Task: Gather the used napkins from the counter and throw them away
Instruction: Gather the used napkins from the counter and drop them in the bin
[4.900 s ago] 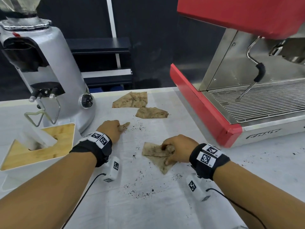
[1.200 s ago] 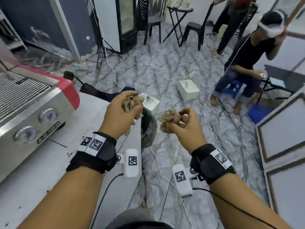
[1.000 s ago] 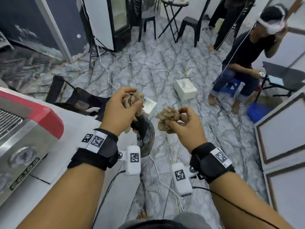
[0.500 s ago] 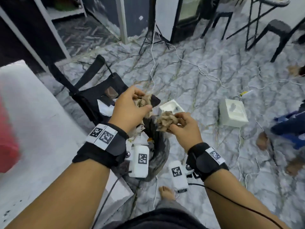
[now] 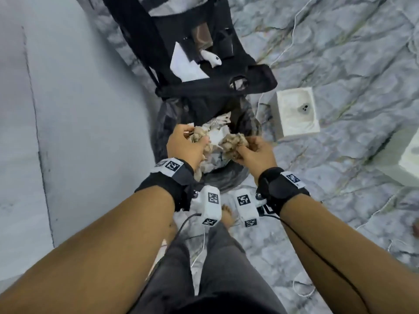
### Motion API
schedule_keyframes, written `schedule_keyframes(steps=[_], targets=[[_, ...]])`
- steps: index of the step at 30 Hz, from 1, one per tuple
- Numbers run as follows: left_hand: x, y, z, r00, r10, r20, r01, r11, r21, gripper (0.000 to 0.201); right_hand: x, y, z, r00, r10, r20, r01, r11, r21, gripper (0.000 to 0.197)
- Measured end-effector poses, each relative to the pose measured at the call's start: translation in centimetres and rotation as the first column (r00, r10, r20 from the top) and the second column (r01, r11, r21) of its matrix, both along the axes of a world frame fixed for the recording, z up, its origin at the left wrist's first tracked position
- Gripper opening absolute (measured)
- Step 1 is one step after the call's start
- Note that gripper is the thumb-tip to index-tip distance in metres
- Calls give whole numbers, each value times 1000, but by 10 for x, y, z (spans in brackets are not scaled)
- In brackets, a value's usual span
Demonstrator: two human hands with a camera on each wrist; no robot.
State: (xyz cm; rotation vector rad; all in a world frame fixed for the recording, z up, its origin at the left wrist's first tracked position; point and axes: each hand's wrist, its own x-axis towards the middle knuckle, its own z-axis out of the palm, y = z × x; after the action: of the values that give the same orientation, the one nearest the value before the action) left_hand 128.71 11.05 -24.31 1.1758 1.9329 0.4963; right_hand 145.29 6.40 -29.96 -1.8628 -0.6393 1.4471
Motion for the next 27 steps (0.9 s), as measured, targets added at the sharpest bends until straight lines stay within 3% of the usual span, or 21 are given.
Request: schedule_keyframes(steps=[2, 6, 9, 11, 13, 16, 19, 22, 27], targets=[[-2, -1, -27, 999, 32, -35, -33, 999, -26, 40, 0, 5, -25, 1000, 24, 4, -24, 999, -30, 19], [-7, -2, -75, 998, 61, -30, -64, 993, -98, 45, -4, 12, -70, 997, 37, -66, -44, 994, -102, 28], [-11, -5, -104, 999, 52, -3, -52, 974, -220, 48, -8, 14, -95, 993, 59, -98, -74, 985, -156, 22], [-16, -10, -120, 997, 70, 16, -63, 956, -287, 42, -10, 12, -108, 989, 53, -139, -79, 978, -191, 21], [-22, -18, -132, 993, 113, 38, -93, 934, -344, 52, -11, 7, -116, 984, 45, -171, -80, 975, -207, 18], [-28, -30, -143, 994, 105, 33, -85, 922, -378, 49, -9, 0, -116, 989, 77, -129, -105, 968, -228, 16], [-22, -28, -125, 997, 64, 36, -46, 929, -367, 39, -5, -5, -109, 985, 159, -64, -170, 953, -252, 13], [-12, -22, -99, 1000, -15, 28, 23, 951, -308, 34, -1, -5, -89, 928, 367, 72, -348, 917, -194, 10], [2, -8, -31, 988, -138, 66, 146, 980, -134, 29, 8, -6, -37, 670, 658, 344, -635, 748, -193, 16]])
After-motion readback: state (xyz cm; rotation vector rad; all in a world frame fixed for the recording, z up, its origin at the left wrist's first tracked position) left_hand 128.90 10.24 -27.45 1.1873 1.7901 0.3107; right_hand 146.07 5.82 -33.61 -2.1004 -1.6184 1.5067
